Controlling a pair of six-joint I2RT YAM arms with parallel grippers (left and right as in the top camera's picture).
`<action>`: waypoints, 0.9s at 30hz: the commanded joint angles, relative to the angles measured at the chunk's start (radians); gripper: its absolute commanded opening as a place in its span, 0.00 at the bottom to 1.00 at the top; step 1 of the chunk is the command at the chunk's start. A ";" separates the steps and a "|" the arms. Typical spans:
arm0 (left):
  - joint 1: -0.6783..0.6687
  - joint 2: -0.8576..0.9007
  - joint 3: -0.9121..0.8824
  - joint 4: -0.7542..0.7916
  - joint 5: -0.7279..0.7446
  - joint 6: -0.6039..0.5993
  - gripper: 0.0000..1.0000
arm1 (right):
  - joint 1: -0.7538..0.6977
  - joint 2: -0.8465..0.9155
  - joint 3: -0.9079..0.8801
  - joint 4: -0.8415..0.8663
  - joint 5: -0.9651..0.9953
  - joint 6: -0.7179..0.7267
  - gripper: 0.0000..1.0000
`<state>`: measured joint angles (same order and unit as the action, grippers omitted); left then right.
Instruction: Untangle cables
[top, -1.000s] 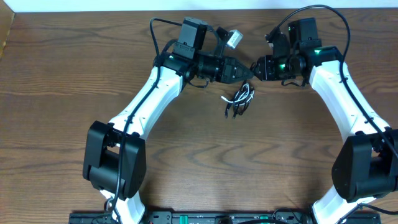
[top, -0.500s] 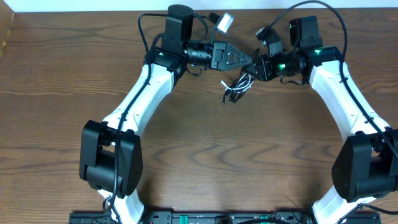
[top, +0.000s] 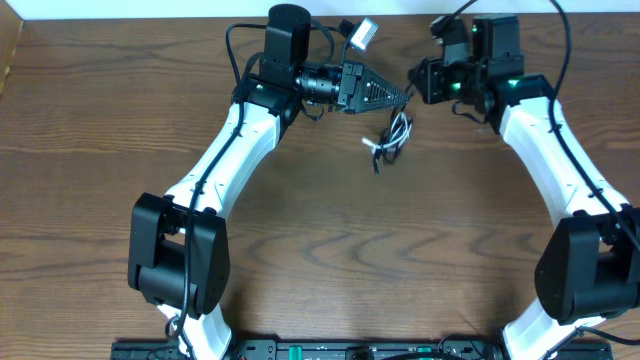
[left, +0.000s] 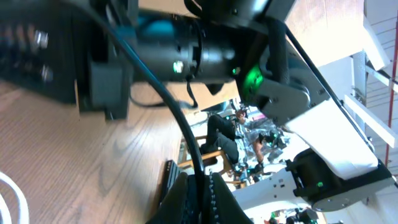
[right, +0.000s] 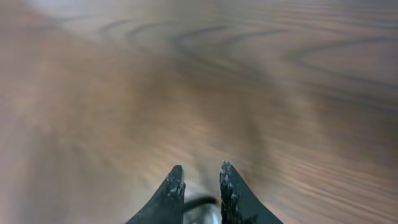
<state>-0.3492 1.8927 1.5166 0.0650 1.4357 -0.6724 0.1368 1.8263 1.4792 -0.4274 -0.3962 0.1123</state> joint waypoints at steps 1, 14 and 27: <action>0.005 -0.011 0.006 0.008 0.049 -0.010 0.08 | -0.069 0.009 -0.004 0.000 0.138 0.074 0.16; 0.005 -0.011 0.006 0.004 0.049 -0.010 0.07 | -0.200 0.009 -0.004 0.038 0.153 0.235 0.23; 0.005 -0.011 0.006 -0.012 0.011 -0.003 0.07 | -0.167 0.009 -0.004 -0.186 0.128 0.230 0.45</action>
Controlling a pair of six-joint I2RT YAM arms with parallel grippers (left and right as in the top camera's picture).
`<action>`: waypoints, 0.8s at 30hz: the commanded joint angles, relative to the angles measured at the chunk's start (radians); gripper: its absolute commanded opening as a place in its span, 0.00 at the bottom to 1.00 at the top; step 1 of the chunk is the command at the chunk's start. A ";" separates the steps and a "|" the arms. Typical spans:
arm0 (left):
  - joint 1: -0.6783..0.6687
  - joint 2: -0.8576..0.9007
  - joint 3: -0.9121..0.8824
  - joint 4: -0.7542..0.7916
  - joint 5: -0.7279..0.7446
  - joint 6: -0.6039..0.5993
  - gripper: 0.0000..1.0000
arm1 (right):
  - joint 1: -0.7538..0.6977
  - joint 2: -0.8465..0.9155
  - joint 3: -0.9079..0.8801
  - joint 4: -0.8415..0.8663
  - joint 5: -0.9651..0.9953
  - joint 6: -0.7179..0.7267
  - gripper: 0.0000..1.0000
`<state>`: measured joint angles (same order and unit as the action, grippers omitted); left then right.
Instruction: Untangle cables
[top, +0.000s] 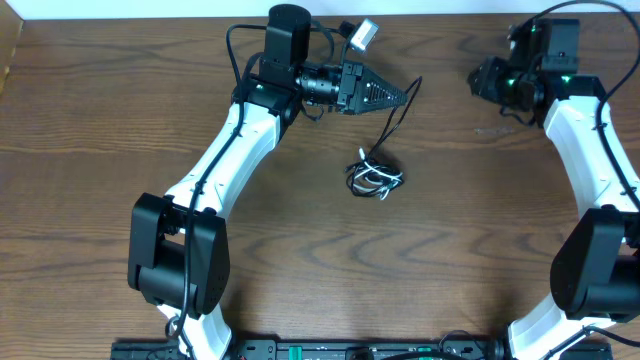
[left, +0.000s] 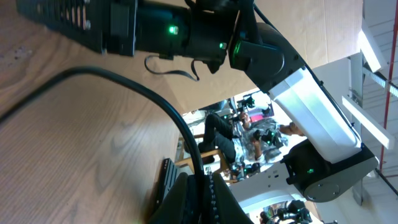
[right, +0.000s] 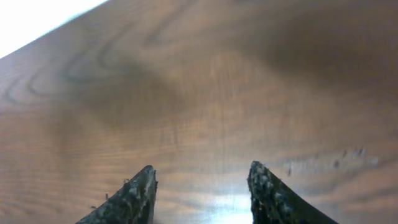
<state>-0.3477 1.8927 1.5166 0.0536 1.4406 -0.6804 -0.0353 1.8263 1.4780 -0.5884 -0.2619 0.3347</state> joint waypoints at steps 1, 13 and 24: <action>0.003 -0.010 0.005 0.000 0.006 0.006 0.07 | 0.005 0.009 -0.003 -0.048 -0.006 0.008 0.46; 0.005 -0.009 -0.017 -0.229 -0.357 0.013 0.08 | 0.101 0.009 -0.003 -0.247 -0.288 -0.394 0.53; 0.016 -0.009 -0.017 -0.233 -0.418 0.005 0.07 | 0.281 0.009 -0.003 -0.286 -0.306 -0.639 0.49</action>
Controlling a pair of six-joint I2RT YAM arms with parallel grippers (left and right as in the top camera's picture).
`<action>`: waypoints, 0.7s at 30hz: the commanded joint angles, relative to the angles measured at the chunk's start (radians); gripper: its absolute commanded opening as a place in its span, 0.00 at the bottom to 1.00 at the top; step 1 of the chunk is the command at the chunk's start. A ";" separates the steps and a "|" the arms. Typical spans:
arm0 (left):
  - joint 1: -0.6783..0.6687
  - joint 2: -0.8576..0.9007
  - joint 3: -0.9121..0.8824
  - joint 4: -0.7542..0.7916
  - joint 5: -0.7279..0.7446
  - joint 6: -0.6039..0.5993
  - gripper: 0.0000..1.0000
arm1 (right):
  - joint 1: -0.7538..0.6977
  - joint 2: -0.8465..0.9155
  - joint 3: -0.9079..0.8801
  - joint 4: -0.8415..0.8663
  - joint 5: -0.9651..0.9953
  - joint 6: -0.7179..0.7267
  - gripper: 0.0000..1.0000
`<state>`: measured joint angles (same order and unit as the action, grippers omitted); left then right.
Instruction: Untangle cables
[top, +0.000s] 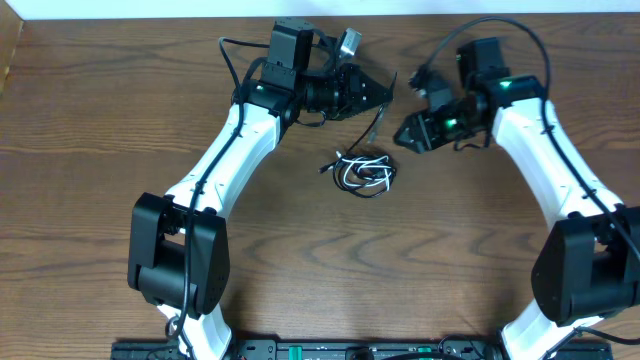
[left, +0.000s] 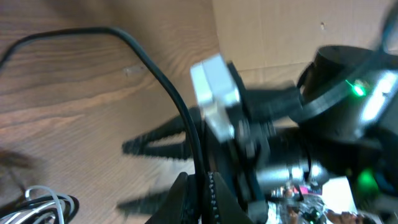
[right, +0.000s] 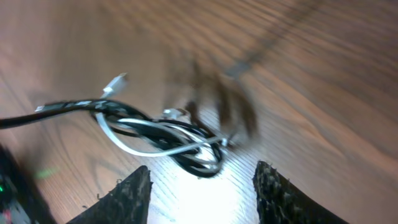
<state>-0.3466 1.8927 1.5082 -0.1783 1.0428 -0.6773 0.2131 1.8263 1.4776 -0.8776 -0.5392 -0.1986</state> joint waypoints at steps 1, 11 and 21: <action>0.024 -0.009 -0.009 -0.001 -0.019 -0.010 0.08 | 0.046 0.009 -0.003 0.003 -0.028 -0.128 0.48; 0.082 -0.009 -0.009 -0.001 0.050 -0.081 0.08 | 0.153 0.009 -0.023 0.098 0.039 -0.223 0.49; 0.082 -0.009 -0.009 -0.001 0.053 -0.081 0.07 | 0.204 0.009 -0.131 0.240 0.062 -0.259 0.48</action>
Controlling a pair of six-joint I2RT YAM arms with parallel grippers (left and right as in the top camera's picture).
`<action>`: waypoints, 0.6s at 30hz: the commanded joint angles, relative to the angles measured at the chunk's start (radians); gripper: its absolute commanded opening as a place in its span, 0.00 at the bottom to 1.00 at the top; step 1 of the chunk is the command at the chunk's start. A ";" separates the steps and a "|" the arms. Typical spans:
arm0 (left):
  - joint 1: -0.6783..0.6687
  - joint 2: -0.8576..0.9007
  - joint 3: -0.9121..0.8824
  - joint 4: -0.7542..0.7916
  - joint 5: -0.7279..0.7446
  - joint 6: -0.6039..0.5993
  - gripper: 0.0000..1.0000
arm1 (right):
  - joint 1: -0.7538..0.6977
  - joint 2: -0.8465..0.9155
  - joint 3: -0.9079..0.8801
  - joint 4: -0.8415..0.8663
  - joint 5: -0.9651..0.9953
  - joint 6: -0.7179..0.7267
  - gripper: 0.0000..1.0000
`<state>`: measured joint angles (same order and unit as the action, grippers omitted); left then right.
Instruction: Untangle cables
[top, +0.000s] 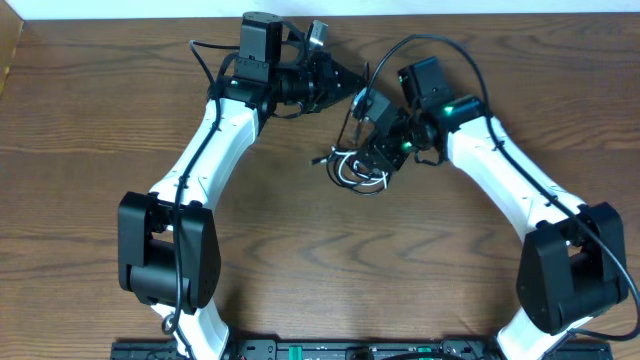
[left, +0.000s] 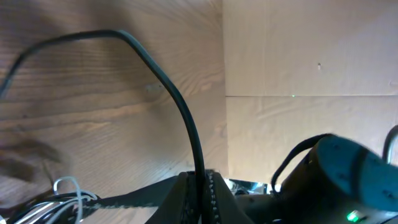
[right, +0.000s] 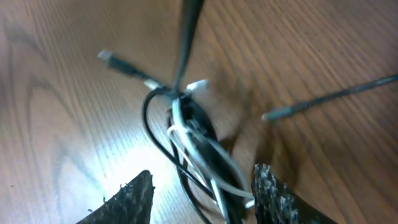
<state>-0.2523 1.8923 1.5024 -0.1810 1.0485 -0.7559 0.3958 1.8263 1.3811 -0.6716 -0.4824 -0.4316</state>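
Observation:
A tangle of black and white cables (top: 357, 173) lies on the table, with a white plug end and a black plug end sticking out of it. My left gripper (top: 352, 84) is shut on a black cable (left: 180, 106) that runs from its jaws (left: 199, 182) down to the tangle. My right gripper (top: 380, 150) stands open right over the tangle (right: 194, 140), one finger on each side (right: 202, 179), touching nothing that I can make out.
The wooden table (top: 320, 270) spreads around the tangle. Both arms lean in over its far middle, close to each other. A loose black cable end (right: 323, 99) lies to the right of the tangle. A pale wall (left: 298, 62) is behind the table.
My right gripper, still open, has moved from the right of the tangle to directly over it. My left gripper has shifted a little to the left, still shut on the black cable.
At first both grippers were close together above the table, the right one shut, with the tangle hanging below them. Then the right gripper was open at the far right and the tangle lay on the table. It came back and now straddles the tangle.

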 joint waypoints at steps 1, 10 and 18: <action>-0.013 -0.009 -0.003 0.002 0.047 -0.002 0.08 | 0.023 0.009 -0.044 0.054 0.005 -0.014 0.48; -0.013 -0.009 -0.003 0.002 0.047 -0.002 0.08 | 0.035 0.009 -0.143 0.230 0.006 -0.010 0.40; -0.012 -0.009 -0.003 0.003 0.045 -0.002 0.08 | 0.035 0.009 -0.161 0.297 0.043 0.044 0.29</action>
<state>-0.2543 1.8923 1.5021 -0.1791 1.0519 -0.7559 0.4187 1.8263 1.2263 -0.3855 -0.4500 -0.4175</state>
